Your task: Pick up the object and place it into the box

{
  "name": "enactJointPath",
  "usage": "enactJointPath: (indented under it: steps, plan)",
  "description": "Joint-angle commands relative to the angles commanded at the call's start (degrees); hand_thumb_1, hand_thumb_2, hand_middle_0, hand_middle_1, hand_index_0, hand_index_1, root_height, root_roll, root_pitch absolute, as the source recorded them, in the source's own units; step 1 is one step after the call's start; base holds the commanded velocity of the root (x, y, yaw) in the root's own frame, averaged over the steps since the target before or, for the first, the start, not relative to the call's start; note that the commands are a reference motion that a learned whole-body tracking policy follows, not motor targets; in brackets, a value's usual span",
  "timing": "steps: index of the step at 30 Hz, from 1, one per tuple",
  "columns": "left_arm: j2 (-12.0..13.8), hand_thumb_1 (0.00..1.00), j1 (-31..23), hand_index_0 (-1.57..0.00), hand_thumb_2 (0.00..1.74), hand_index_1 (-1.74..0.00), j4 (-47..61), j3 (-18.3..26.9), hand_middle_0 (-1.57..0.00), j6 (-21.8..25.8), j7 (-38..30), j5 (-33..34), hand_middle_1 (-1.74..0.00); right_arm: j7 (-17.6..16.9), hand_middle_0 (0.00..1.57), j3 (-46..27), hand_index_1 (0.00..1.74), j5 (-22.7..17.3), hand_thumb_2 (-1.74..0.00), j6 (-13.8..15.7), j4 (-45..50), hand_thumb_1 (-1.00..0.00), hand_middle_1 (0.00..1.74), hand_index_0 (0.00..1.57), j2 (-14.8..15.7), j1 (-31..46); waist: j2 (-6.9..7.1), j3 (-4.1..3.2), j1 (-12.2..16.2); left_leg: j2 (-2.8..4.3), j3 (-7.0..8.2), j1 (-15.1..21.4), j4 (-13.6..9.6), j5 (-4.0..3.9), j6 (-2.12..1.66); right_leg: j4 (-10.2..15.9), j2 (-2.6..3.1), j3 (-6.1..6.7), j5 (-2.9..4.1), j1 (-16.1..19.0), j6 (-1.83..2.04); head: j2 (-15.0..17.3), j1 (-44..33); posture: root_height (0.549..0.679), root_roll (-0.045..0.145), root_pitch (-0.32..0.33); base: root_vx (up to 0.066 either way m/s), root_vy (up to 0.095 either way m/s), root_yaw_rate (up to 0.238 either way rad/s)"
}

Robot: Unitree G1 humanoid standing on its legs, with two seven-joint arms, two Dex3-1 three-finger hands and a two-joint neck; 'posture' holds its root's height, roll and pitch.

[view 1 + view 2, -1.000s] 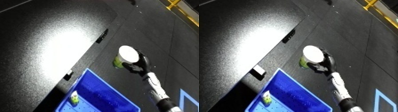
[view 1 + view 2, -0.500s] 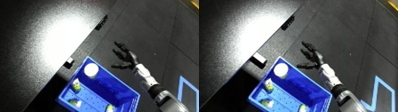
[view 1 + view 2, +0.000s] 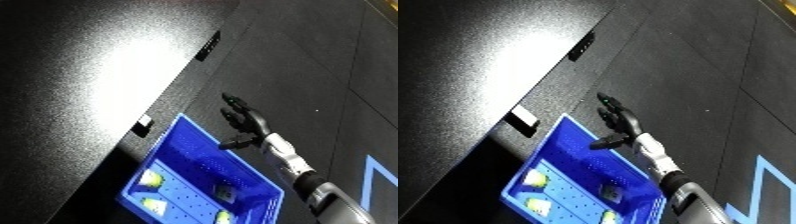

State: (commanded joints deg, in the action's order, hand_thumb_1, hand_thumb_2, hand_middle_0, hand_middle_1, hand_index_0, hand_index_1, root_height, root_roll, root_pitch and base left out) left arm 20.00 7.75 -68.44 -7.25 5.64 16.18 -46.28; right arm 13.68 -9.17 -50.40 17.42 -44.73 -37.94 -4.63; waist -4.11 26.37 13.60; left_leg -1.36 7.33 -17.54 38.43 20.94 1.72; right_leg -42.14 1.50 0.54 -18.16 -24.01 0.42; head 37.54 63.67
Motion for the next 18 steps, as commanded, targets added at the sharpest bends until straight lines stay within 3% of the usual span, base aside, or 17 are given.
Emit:
enactJointPath:
  steps: [7, 13, 18]
  plan:
    - [0.36, 0.0, -0.32, 0.0, 0.0, 0.0, 0.48, -0.29, 0.0, -0.51, 0.11, 1.31, 0.0, 0.62, 0.0, 4.18, 0.0, 4.78, 0.0, -2.95, 1.97, 0.0, 0.0, 0.0, 0.85, -1.11, -0.01, -0.54, -1.72, -0.13, -1.17, -0.08, -0.51, -0.94, -0.61, -0.62, -0.97, -1.04, -0.82, 0.5, -0.46, 0.16, -3.69, 0.639, 0.057, 0.009, -0.016, -0.046, 0.132]
    - [0.59, 0.0, 0.19, 0.0, 0.0, 0.0, 0.74, -1.15, 0.0, -0.38, -0.23, 2.47, 0.0, 0.17, 0.0, 7.9, 0.0, 7.69, 0.0, -6.23, 1.73, 0.0, 0.0, 0.0, 1.72, -3.01, 0.0, -0.86, -3.76, -0.12, -2.36, -0.03, -0.94, -1.74, -1.12, -1.3, -2.22, -2.18, -1.68, 1.31, -0.93, 1.12, -8.45, 0.639, 0.064, -0.002, -0.022, -0.054, 0.184]
    - [0.55, 0.0, 0.82, 0.0, 0.0, 0.0, 0.68, -1.78, 0.0, -0.33, -0.89, 3.98, 0.0, 0.33, 0.0, 11.14, 0.0, 11.16, 0.0, -9.99, -0.34, 0.0, 0.0, 0.0, 2.81, -4.94, 0.41, -1.02, -5.71, -0.09, -3.47, -0.19, -1.06, -2.33, -1.46, -1.47, -3.2, -3.22, -1.94, 2.03, -1.12, 1.42, -14.4, 0.639, 0.066, -0.011, -0.019, -0.072, 0.18]
